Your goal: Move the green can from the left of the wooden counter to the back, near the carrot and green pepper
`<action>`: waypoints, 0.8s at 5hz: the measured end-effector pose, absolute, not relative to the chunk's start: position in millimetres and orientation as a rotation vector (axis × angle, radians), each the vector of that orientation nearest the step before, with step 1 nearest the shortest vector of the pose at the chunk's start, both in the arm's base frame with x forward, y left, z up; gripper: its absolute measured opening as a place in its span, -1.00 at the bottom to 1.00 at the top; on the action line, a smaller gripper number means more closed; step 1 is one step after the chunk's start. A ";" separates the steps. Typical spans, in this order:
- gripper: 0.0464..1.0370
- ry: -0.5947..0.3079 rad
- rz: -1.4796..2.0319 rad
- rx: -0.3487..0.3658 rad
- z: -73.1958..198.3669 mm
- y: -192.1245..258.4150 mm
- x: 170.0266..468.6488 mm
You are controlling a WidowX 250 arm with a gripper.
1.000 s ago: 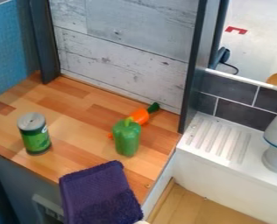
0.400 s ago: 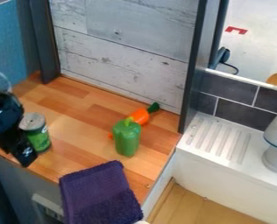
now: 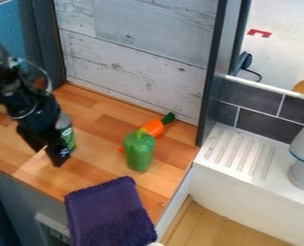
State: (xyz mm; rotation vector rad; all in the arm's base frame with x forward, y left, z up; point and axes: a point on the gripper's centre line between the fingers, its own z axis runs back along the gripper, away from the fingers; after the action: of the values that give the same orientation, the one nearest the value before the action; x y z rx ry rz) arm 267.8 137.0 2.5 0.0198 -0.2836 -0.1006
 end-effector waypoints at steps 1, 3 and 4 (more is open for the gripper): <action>0.93 -0.291 -0.088 0.031 2.5 136.8 293.5; 0.93 -0.322 -0.031 -0.001 16.3 129.6 348.4; 0.93 -0.335 0.007 -0.006 23.3 133.0 366.9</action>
State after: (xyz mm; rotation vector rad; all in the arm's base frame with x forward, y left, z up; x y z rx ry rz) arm 366.9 133.0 23.3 -0.0062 -0.3352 0.0067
